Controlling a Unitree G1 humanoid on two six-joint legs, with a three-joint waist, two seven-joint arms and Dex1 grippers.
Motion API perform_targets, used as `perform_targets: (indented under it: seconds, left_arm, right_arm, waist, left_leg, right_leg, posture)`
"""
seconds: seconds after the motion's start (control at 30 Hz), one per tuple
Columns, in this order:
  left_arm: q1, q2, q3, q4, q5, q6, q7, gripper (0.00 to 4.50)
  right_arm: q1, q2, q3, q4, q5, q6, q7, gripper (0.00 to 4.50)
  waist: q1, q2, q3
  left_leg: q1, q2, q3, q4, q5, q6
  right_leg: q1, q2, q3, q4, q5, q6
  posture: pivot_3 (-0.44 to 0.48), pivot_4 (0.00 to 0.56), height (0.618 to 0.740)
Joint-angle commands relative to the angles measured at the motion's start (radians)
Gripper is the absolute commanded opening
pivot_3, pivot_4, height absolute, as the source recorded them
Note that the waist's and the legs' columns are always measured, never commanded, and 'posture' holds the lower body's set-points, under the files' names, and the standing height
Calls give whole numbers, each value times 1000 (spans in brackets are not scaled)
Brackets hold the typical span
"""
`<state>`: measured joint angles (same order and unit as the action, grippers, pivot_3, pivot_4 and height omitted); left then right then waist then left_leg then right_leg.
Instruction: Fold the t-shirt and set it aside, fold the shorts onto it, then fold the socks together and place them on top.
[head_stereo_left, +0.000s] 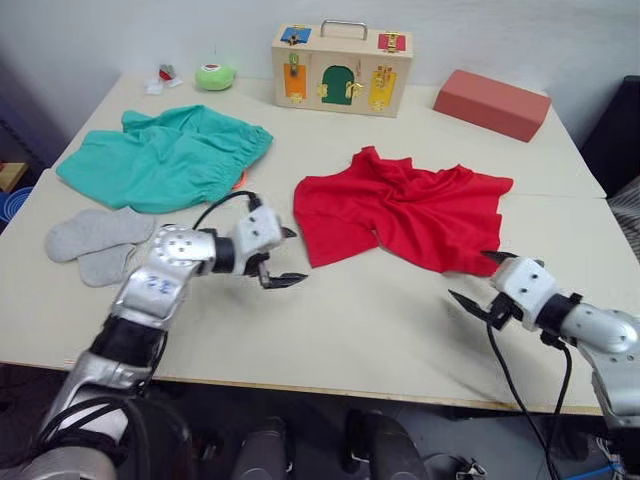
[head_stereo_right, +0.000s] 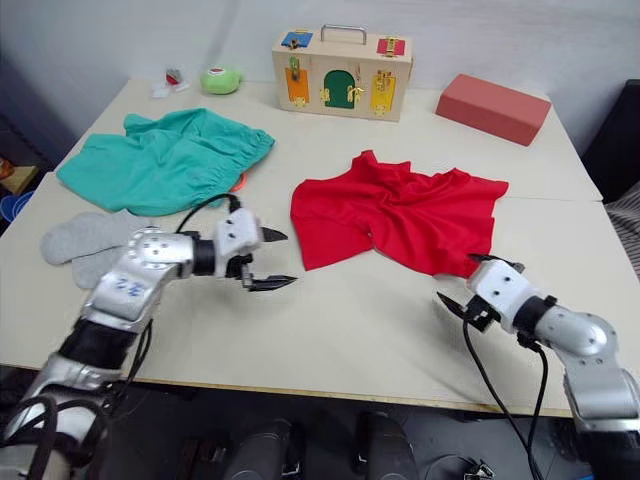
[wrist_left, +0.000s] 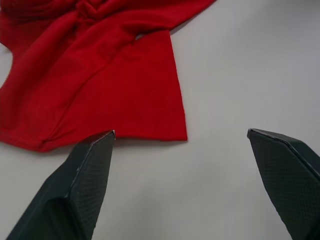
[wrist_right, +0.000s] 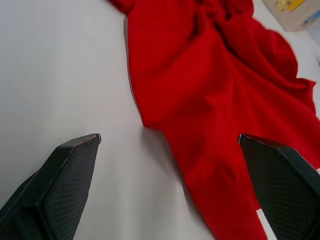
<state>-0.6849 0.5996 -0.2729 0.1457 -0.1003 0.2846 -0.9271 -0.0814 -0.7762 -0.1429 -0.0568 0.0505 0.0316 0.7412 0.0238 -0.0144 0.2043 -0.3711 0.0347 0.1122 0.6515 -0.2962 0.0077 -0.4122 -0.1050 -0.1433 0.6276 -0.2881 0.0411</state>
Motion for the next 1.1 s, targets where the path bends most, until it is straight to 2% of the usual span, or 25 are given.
perform_targets:
  seconds: [0.03, 0.17, 0.27, 0.37, 0.63, 0.77, 0.93, 1.1]
  left_arm:
    - [-73, -50, -35, 125, 74, -48, 24, 4459]
    - [-151, -130, -61, 297, 145, -75, 76, 4459]
    - [-188, -171, -55, 394, 168, -106, 104, 4500]
    - [-211, -186, -74, 481, 199, -131, 89, 3927]
    - [-235, -214, -38, 613, 195, -200, 94, 1387]
    - [-210, -177, 15, 552, 141, -231, 26, 114]
    - [-110, -73, 92, 396, 44, -298, -130, 19]
    - [22, 40, 160, 251, -39, -319, -251, 19]
  right_arm:
    - [-59, -14, 27, 66, -58, 15, -35, 4500]
    - [-128, -7, 73, 149, -125, 34, -79, 4500]
    - [-160, 6, 89, 202, -165, 19, -138, 3877]
    - [-177, 15, 100, 223, -172, 28, -162, 2937]
    - [-161, 12, 86, 184, -171, 17, -176, 67]
    - [-146, -11, 65, 135, -140, -3, -132, 0]
    - [-125, -54, 41, 79, -80, -14, -40, 0]
    - [-65, -116, 5, -3, -1, 14, 74, 0]
  waist:
    - [-3, 0, 0]
    - [-3, 0, 0]
    - [-4, -1, 0]
    - [-3, -1, 0]
    - [-3, -1, -1]
    - [-14, -1, -1]
    - [-36, -1, -1]
    - [-30, -1, 0]
  left_leg:
    - [0, 0, 2, 0, 0, 0]
    - [0, 1, 6, 5, 0, 2]
    - [0, 1, 6, 9, -1, 5]
    - [0, 1, 7, 11, -3, 7]
    - [0, -1, 7, 12, -3, 8]
    - [0, -1, 7, 12, -3, 8]
    - [0, 0, 10, 10, -3, 7]
    - [-2, 0, 10, 11, -3, 8]
  right_leg:
    - [-1, 1, 1, 0, 0, 0]
    - [-1, 5, 6, 0, 3, 4]
    - [0, 3, 9, 0, 4, 7]
    - [1, -1, 10, 0, 6, 9]
    - [1, -4, 9, 1, 7, 9]
    - [1, -4, 9, 1, 7, 9]
    - [-1, -4, 9, 1, 7, 9]
    - [-2, -4, 9, 0, 7, 9]
  posture:
    - [0, 150, 740]
    - [0, 150, 740]
    - [0, 150, 740]
    - [0, 150, 740]
    - [0, 150, 740]
    - [0, 150, 740]
    - [0, 150, 740]
    - [0, 150, 740]
